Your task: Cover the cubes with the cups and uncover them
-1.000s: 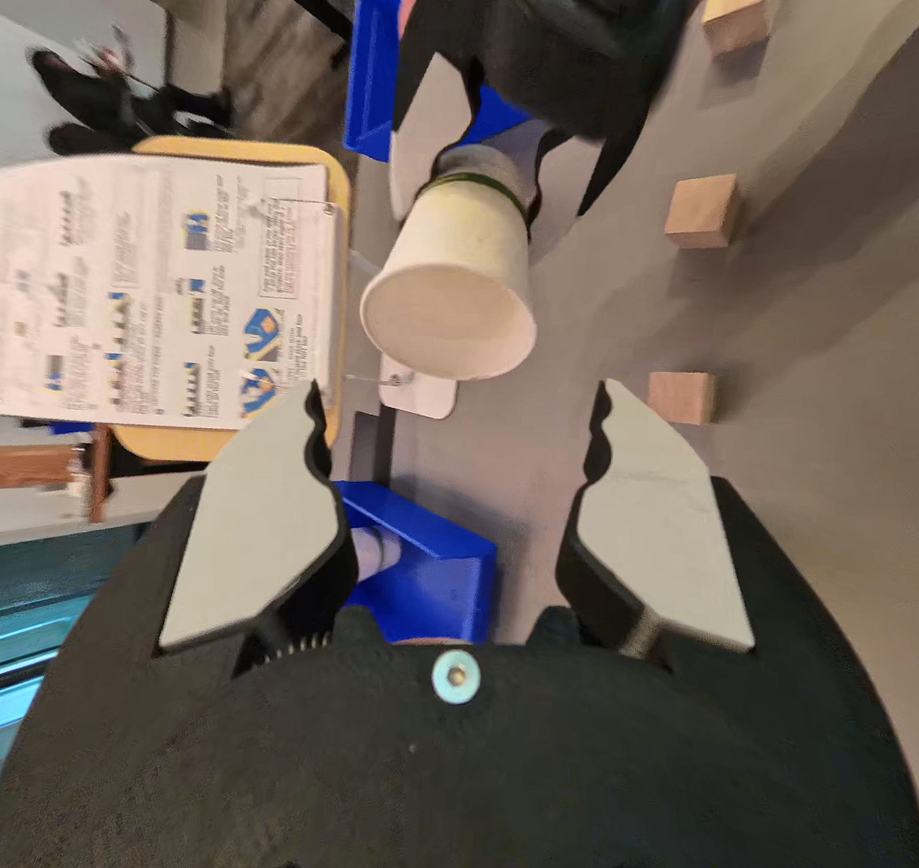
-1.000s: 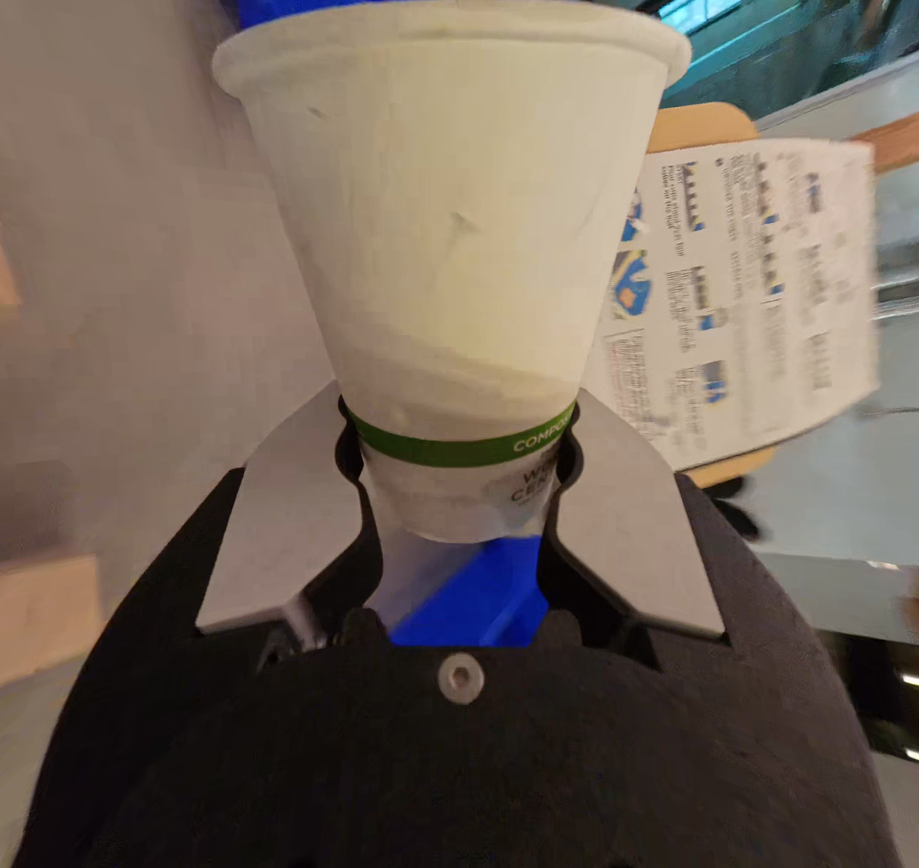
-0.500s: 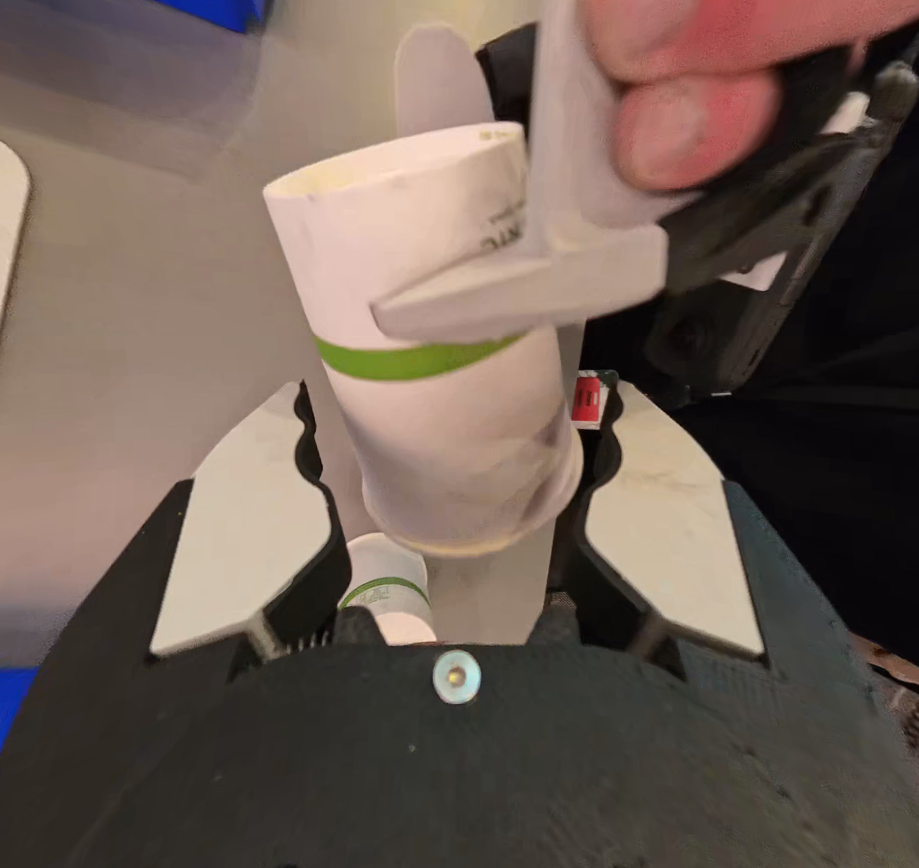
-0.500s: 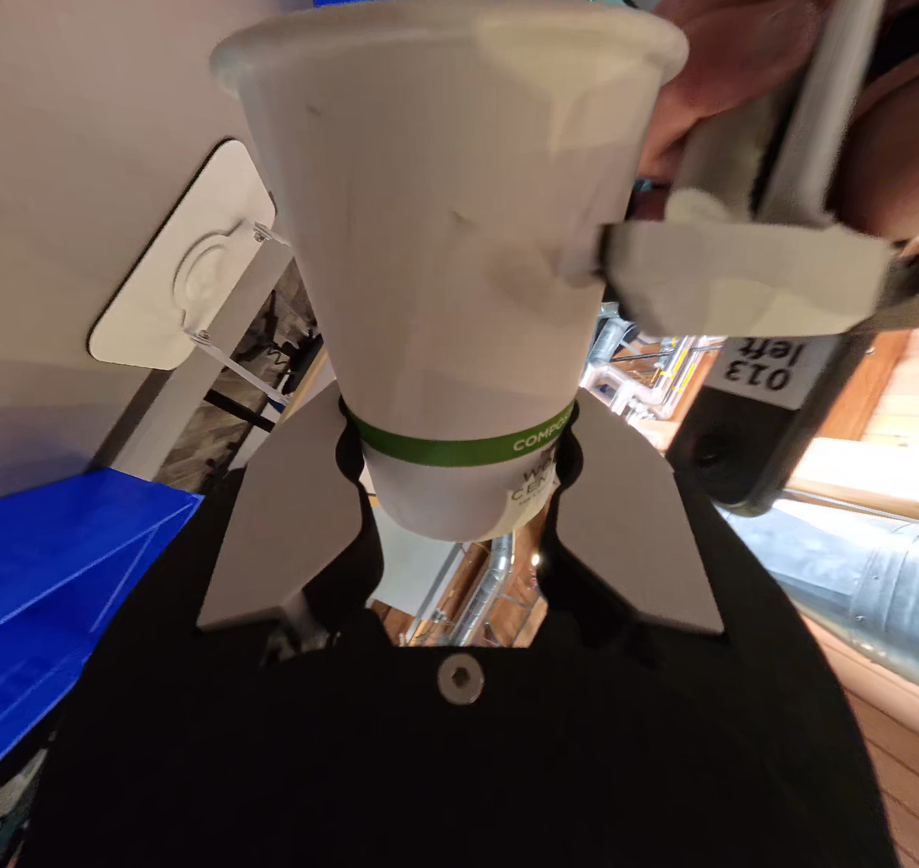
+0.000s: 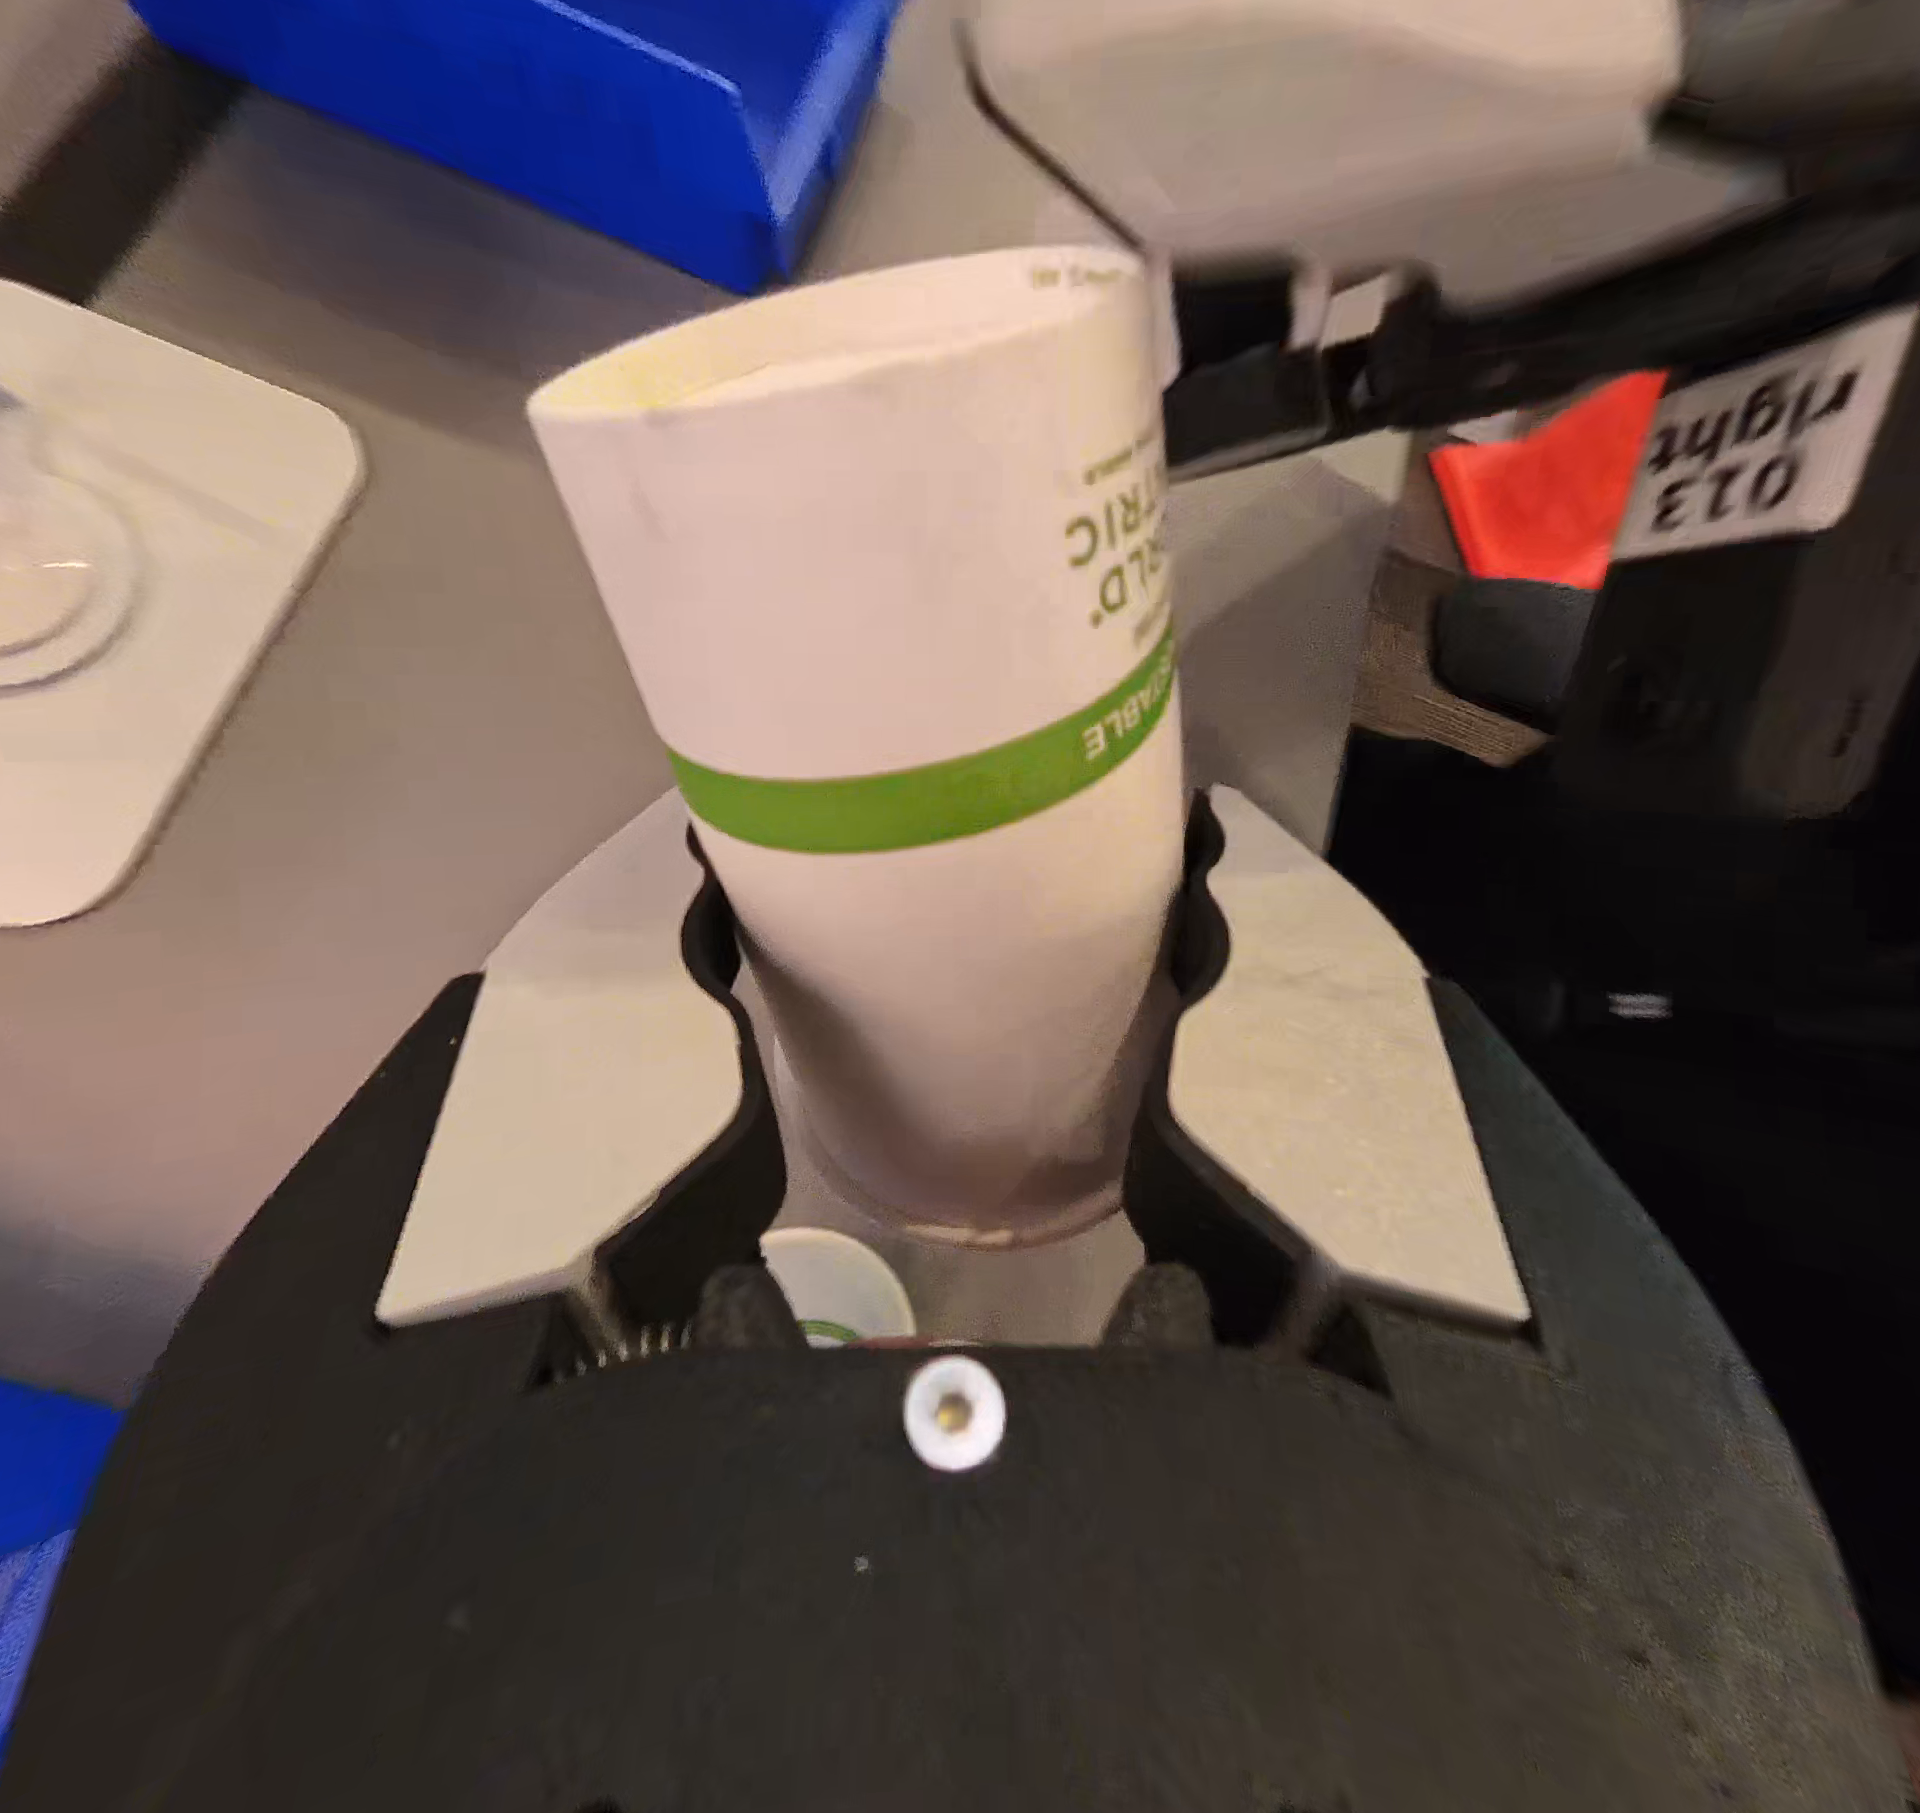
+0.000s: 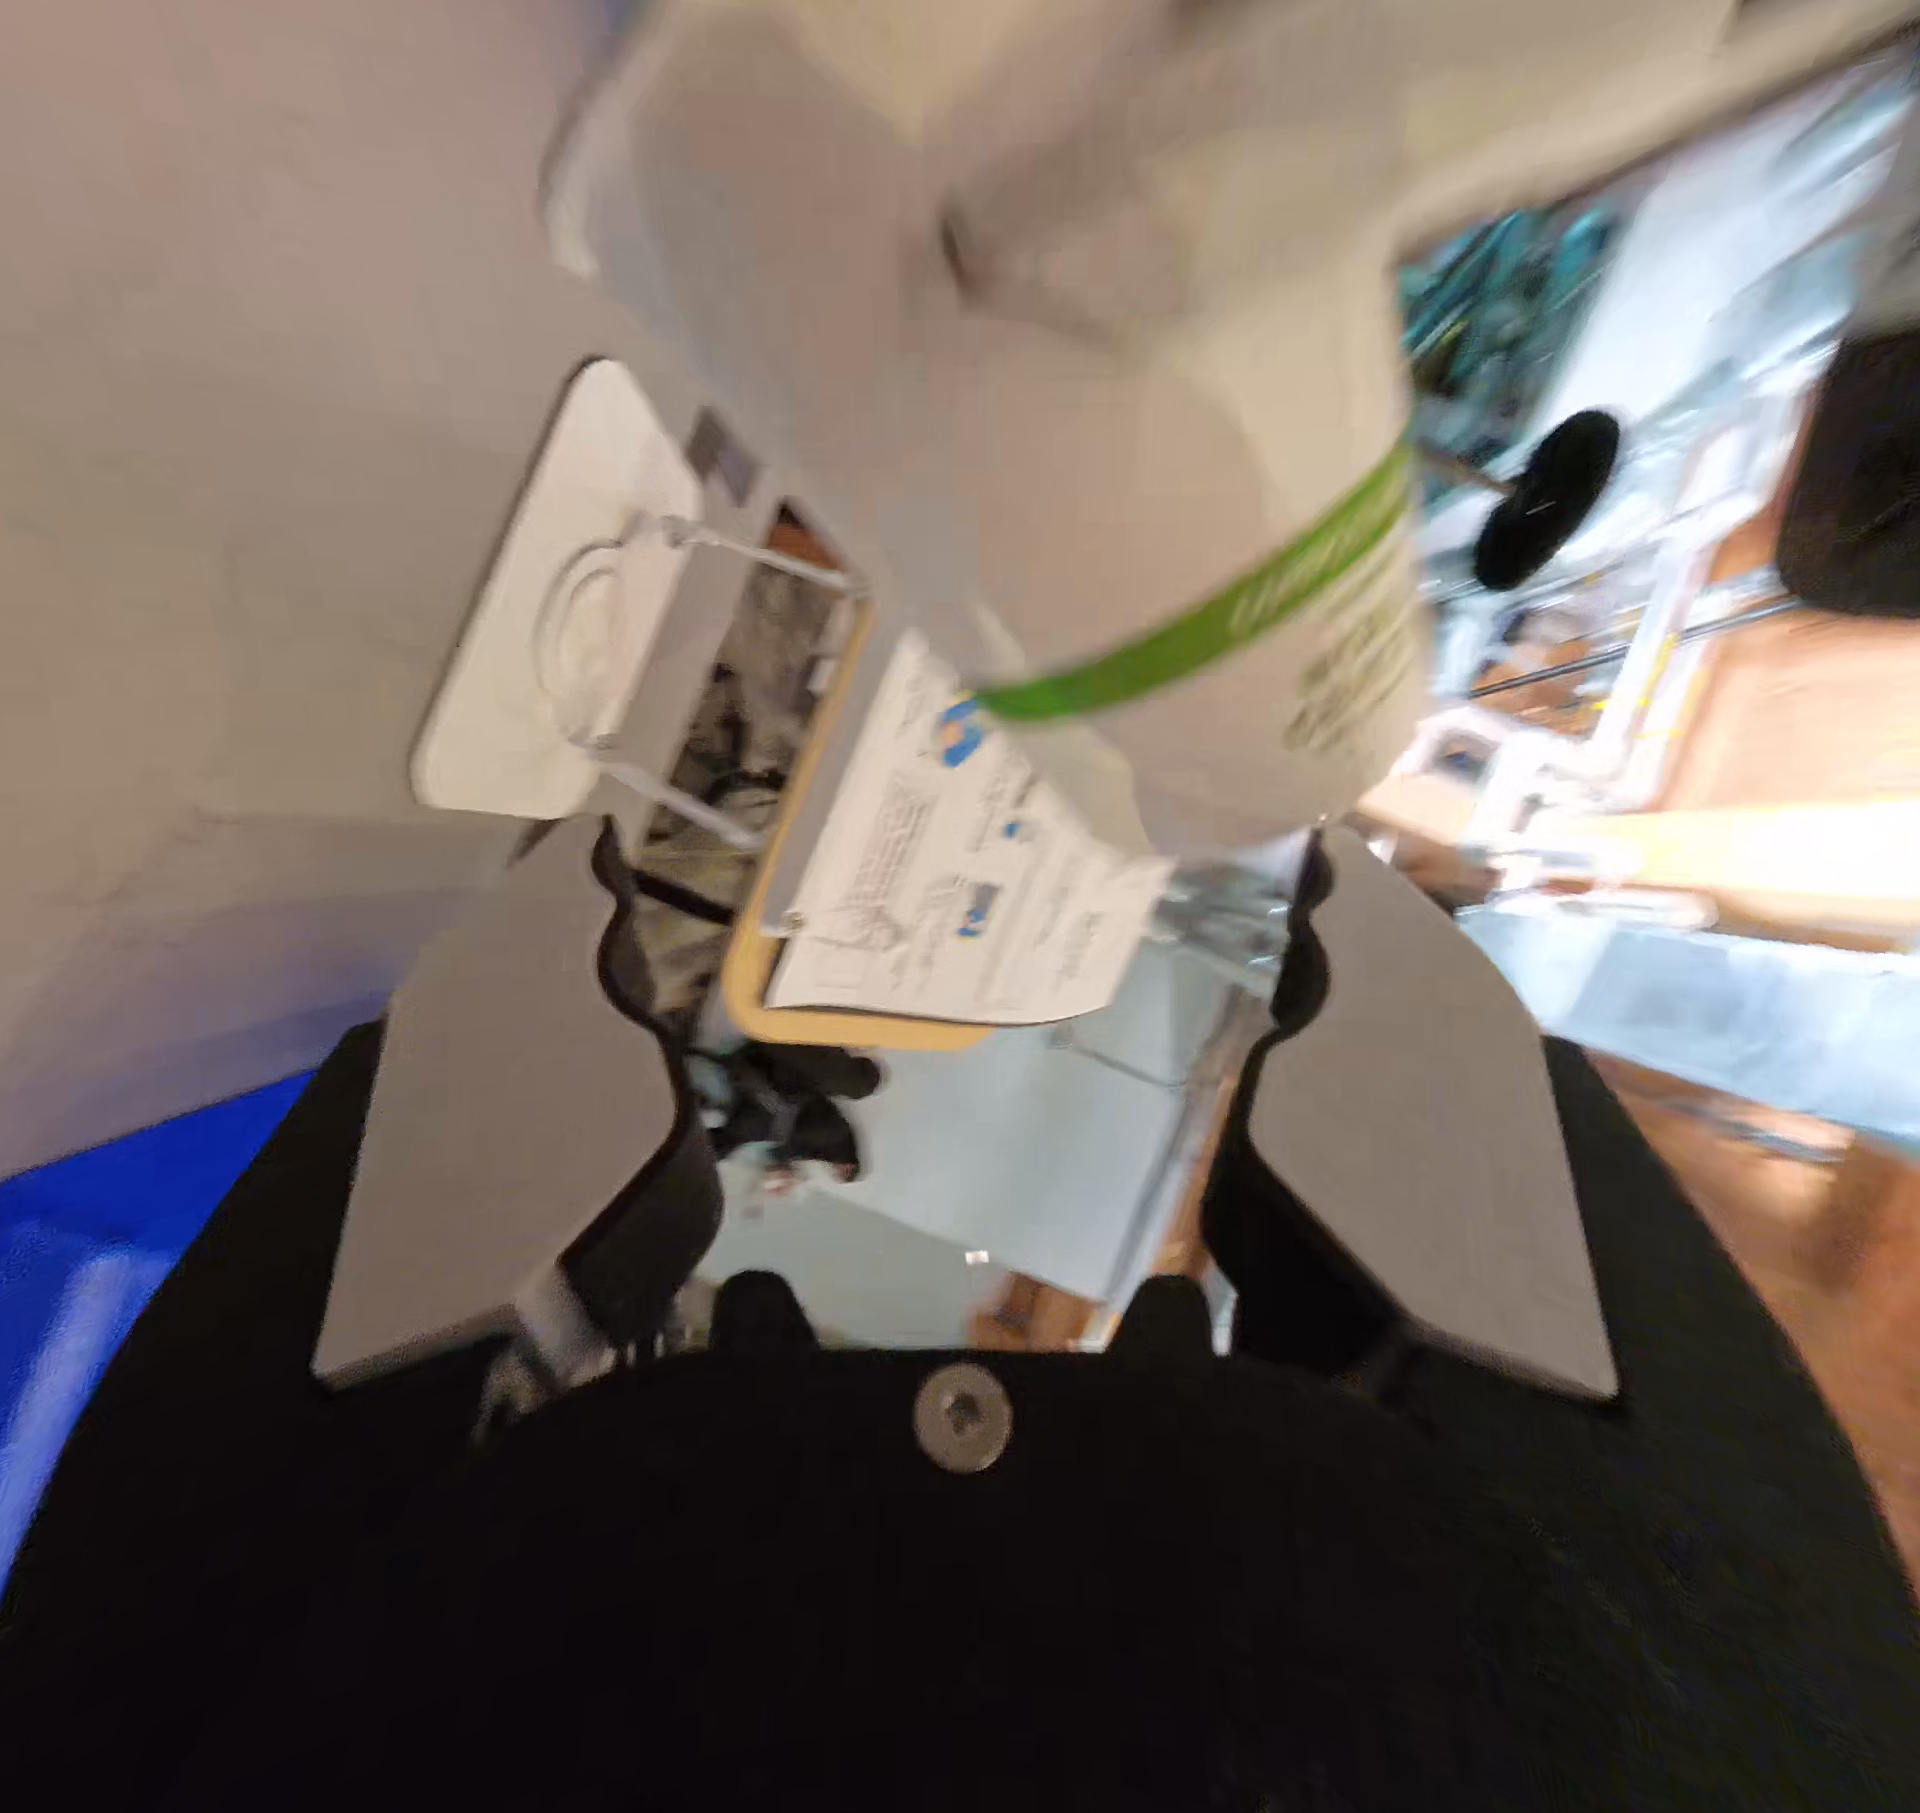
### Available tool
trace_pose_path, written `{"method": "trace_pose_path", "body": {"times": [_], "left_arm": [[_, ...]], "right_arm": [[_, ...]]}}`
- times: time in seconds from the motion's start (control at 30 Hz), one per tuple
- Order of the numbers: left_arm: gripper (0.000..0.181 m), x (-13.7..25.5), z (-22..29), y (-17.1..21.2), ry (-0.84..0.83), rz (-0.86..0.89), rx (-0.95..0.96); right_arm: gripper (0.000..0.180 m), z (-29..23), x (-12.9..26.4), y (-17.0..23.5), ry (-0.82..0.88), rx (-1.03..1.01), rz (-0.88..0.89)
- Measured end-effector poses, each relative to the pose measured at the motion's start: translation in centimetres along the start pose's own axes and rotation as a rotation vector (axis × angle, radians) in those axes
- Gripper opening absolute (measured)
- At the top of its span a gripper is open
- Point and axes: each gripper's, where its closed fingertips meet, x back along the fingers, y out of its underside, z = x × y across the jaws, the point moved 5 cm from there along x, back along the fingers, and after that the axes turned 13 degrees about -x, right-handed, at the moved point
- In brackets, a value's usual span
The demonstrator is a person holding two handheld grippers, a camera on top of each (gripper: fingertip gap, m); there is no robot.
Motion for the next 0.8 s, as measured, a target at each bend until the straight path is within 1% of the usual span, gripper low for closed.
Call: {"method": "trace_pose_path", "body": {"times": [0.07,0.13,0.17,0.23,0.27,0.3,0.37,0.43,0.5,0.57,0.6,0.63,0.67,0.7,0.8], "left_arm": [[0.082,0.2,0.5,0.9,-0.111,0.037,-0.031],[0.082,-0.1,0.8,2.2,-0.200,0.070,-0.024],[0.082,-0.2,1.1,2.6,-0.232,0.115,-0.030],[0.082,-0.2,1.4,2.9,-0.306,0.234,-0.032],[0.081,-0.1,1.7,2.8,-0.335,0.300,-0.030],[0.081,-0.2,2.0,2.8,-0.370,0.340,-0.039],[0.082,-0.7,2.4,2.8,-0.448,0.363,-0.075],[0.082,-1.4,3.0,2.4,-0.495,0.395,-0.105],[0.082,-2.0,3.4,2.1,-0.538,0.389,-0.134],[0.082,-2.9,3.7,2.0,-0.554,0.376,-0.158],[0.082,-3.3,3.7,2.1,-0.555,0.364,-0.153],[0.082,-3.6,3.6,2.3,-0.570,0.358,-0.158],[0.082,-3.8,3.6,2.5,-0.584,0.340,-0.165],[0.082,-4.0,3.5,2.8,-0.598,0.328,-0.172],[0.083,-4.2,3.2,3.8,-0.591,0.306,-0.147]], "right_arm": [[0.115,-0.2,0.3,1.2,-0.075,-0.180,0.010],[0.113,-0.3,0.7,1.8,-0.116,-0.348,0.060],[0.112,-0.4,0.9,1.8,-0.178,-0.490,0.096],[0.109,-0.3,1.2,1.3,-0.323,-0.809,0.210],[0.115,-0.2,1.2,1.1,-0.385,-0.950,0.261],[0.116,-0.1,1.2,0.8,-0.440,-1.083,0.325],[0.119,0.2,1.2,-0.4,-0.557,-1.333,0.494],[0.122,0.5,1.0,-1.3,-0.649,-1.530,0.623],[0.123,0.7,0.7,-2.3,-0.694,-1.620,0.711],[0.120,0.6,0.4,-3.5,-0.720,-1.654,0.770],[0.114,0.5,0.3,-3.9,-0.730,-1.663,0.800],[0.101,0.5,0.2,-4.2,-0.735,-1.671,0.828],[0.081,0.4,0.1,-4.3,-0.739,-1.674,0.846],[0.077,0.2,-0.2,-4.2,-0.747,-1.678,0.843],[0.076,-0.6,-0.9,-4.5,-0.806,-1.672,0.798]]}}
